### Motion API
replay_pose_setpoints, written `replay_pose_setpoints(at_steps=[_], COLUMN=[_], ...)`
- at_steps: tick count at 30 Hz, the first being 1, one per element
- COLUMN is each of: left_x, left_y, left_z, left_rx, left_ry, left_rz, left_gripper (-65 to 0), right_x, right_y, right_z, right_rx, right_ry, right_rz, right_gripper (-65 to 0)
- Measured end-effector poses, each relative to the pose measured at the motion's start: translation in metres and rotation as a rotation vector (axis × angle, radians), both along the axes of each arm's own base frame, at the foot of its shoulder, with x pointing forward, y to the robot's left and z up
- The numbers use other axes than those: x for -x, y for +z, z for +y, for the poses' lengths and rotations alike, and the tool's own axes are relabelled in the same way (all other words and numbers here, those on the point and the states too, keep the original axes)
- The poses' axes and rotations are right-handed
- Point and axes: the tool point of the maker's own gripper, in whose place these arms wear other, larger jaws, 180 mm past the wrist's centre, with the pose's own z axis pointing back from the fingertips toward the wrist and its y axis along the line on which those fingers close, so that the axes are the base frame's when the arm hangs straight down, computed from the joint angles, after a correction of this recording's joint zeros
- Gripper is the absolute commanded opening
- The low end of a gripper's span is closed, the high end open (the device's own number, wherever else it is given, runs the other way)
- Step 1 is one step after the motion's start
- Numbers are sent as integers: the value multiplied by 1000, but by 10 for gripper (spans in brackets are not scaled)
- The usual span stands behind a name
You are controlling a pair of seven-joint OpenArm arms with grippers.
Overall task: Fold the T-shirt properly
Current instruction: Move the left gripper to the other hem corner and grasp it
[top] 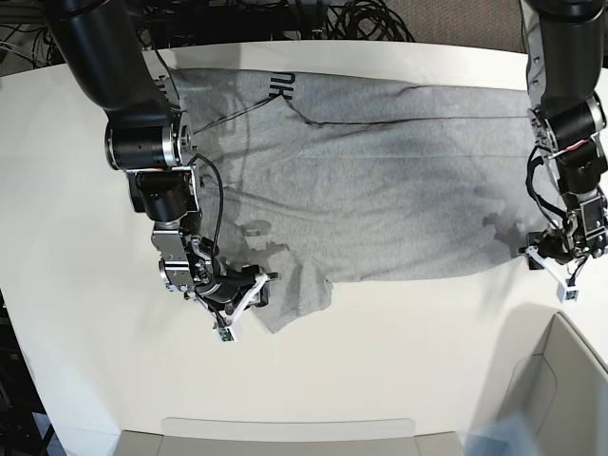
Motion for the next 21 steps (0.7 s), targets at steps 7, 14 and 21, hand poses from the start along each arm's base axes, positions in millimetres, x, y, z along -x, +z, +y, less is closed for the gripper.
replay_pose_setpoints(at_steps=[7,14,21], left_x=[4,8,-2], left_y=[-9,-15,-29], left_z=[-7,-7,-31], left_rx=[-9,-11,-3], left_ry=[-34,-38,-85], left_rz=[14,-11,-36], left_gripper=[-280,-287,-506], right_x=[0,0,0], right_y=[1,1,0], right_z=[-1,-1,-1], right_rx=[10,10,13], right_ry=[5,5,6], right_rz=[16,16,17], right_gripper=[-438,-439,-561])
